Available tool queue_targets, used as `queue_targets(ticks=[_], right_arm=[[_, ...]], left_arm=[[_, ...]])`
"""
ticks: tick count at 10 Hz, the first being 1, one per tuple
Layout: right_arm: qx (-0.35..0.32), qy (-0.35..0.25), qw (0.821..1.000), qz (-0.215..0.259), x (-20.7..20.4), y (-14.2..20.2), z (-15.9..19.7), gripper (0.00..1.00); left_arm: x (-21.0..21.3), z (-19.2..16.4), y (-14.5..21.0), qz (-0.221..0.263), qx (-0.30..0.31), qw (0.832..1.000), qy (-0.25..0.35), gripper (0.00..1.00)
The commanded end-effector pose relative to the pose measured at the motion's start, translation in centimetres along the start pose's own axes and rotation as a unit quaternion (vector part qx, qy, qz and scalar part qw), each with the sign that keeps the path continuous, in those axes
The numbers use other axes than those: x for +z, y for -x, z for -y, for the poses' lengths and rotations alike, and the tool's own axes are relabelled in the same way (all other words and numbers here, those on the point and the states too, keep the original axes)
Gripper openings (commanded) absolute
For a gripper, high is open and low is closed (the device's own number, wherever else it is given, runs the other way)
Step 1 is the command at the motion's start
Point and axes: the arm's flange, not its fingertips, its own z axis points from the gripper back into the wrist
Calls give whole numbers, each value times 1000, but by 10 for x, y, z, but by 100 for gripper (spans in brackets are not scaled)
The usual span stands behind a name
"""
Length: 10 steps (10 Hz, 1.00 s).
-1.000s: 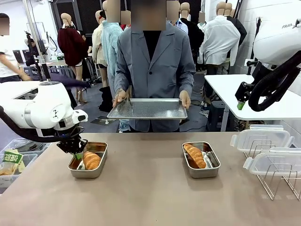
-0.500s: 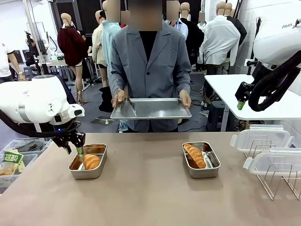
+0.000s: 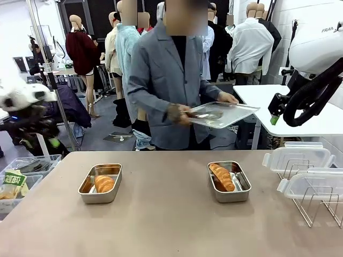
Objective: Place the bread in airtight containers.
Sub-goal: Pick up one Airtight Container lid and hand it to the human.
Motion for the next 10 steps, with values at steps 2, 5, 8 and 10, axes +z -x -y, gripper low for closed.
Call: queue_targets(ticks=[2,5,8,10], right_arm=[[-2,-5,1000,6,-3,1,-2,91],[-2,-5,1000,6,-3,1,-2,91],[-2,-5,1000,6,-3,1,-2,91],[-2,-5,1000,6,-3,1,-2,91]], left_arm=[[50,-78,13,7,27,999,20,89],[71,-142,33,27,55,995,78,89],[73,-137,38,27,67,997,33,89],[73,-137,38,27,67,997,33,89]])
